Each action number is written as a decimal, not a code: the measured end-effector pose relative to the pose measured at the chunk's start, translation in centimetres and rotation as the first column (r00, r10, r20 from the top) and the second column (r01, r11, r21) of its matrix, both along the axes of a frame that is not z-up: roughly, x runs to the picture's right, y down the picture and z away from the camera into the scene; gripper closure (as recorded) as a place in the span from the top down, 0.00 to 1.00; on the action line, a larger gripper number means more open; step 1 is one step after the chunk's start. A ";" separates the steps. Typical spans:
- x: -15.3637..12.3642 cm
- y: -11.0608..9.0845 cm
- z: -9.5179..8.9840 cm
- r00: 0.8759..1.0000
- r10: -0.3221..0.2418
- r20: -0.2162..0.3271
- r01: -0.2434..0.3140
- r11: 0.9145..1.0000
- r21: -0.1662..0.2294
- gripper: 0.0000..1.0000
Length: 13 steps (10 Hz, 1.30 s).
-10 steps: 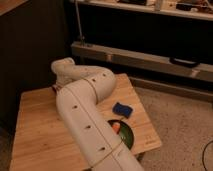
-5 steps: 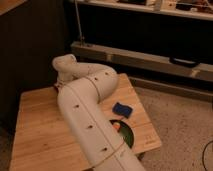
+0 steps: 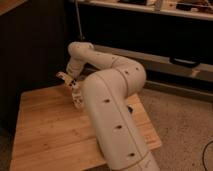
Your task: Place the eraser on the white sponge
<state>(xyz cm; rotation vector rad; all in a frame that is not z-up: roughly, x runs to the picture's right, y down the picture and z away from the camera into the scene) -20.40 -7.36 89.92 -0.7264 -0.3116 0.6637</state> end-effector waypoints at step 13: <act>16.5 -1.0 -8.1 0.959 0.263 0.101 -0.271 0.959 0.080 0.00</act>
